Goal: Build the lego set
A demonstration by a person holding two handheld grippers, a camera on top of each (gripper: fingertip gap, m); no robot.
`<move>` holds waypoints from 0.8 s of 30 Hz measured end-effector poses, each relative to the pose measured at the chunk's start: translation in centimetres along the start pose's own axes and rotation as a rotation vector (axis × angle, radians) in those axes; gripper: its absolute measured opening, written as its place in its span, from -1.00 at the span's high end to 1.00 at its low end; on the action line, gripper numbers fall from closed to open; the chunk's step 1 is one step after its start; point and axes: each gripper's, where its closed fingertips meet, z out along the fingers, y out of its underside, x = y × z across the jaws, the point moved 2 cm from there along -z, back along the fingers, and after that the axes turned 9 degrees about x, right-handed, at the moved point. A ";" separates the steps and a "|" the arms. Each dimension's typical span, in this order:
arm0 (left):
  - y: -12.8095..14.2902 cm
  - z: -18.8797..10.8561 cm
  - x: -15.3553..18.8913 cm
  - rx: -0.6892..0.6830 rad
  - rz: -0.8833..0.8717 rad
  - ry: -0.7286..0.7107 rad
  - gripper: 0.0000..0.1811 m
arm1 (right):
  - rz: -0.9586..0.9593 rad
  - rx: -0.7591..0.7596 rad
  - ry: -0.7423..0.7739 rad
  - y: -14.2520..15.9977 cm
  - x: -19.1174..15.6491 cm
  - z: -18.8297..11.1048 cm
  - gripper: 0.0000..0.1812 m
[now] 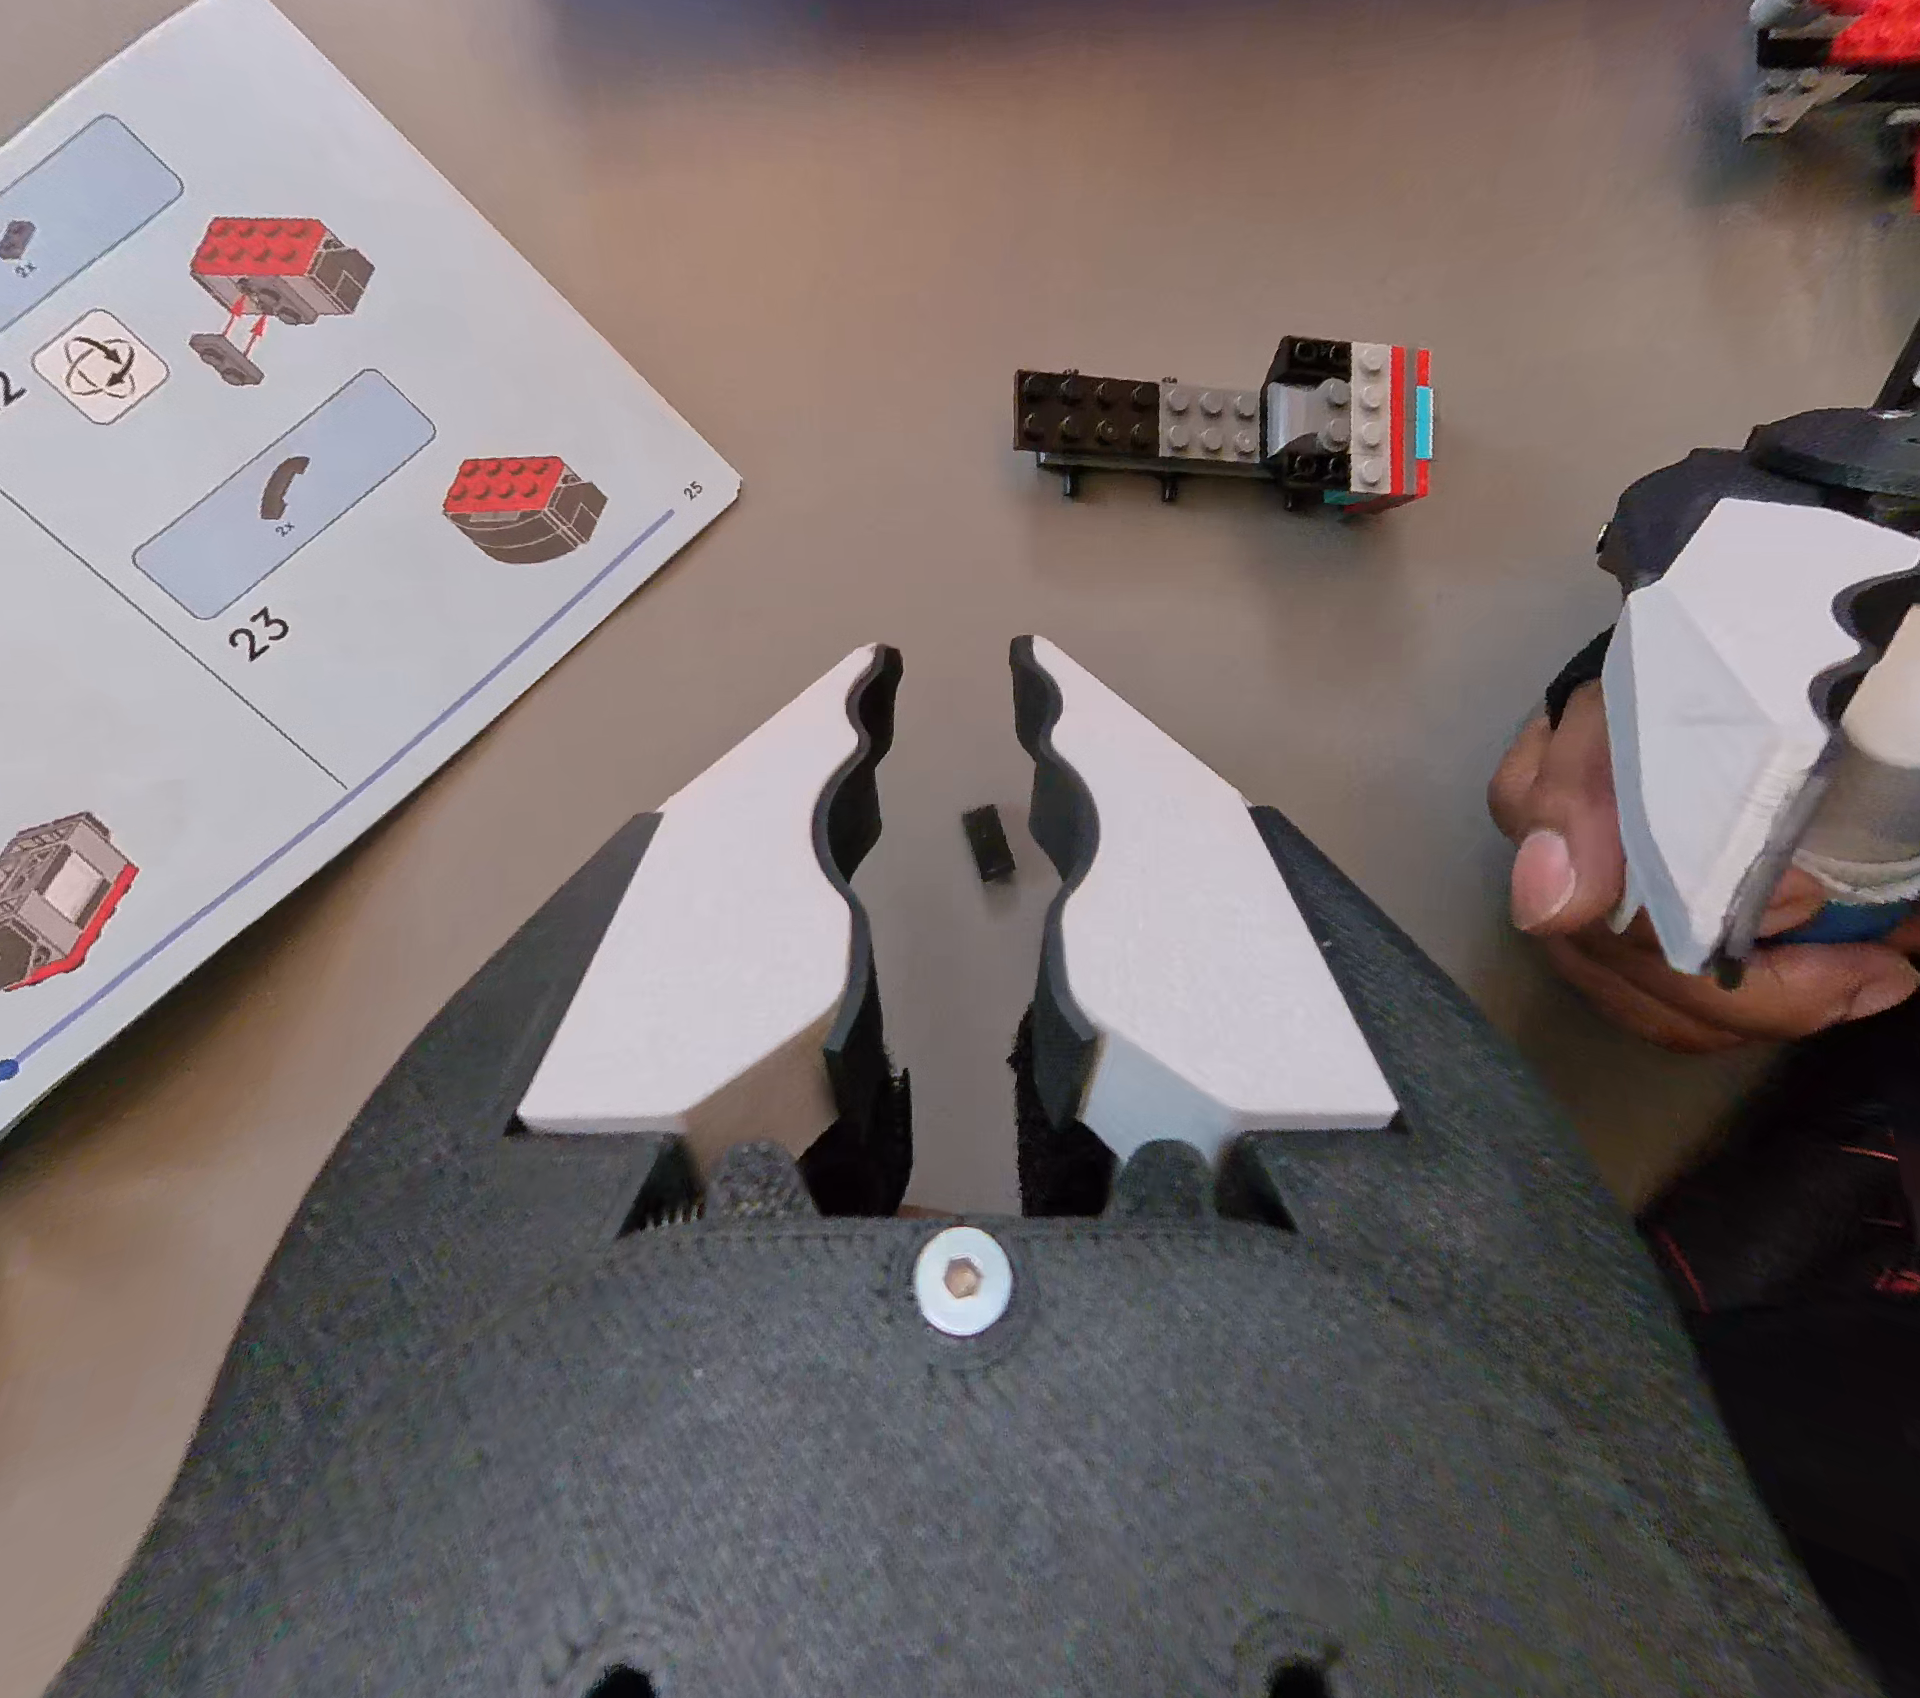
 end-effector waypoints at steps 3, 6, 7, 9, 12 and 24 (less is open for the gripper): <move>-1.2 0.0 0.2 0.012 0.032 0.012 0.74 | -0.001 -0.003 0.000 0.1 0.0 0.0 0.69; -4.9 0.1 0.4 0.039 0.128 0.007 0.74 | 0.001 -0.006 0.000 0.1 0.0 0.1 0.69; -6.7 0.2 0.6 0.053 0.170 0.013 0.74 | 0.000 -0.007 0.000 0.2 0.0 0.1 0.69; -10.5 0.9 1.3 0.067 0.257 0.033 0.74 | -0.003 -0.008 0.000 0.2 0.0 0.1 0.69; -16.6 3.4 2.1 0.072 0.335 0.071 0.74 | -0.005 -0.010 0.001 0.2 0.0 0.1 0.69; -22.4 18.6 -1.4 -0.243 0.223 0.095 0.72 | 0.035 -0.023 -0.021 0.1 -0.3 -0.4 0.68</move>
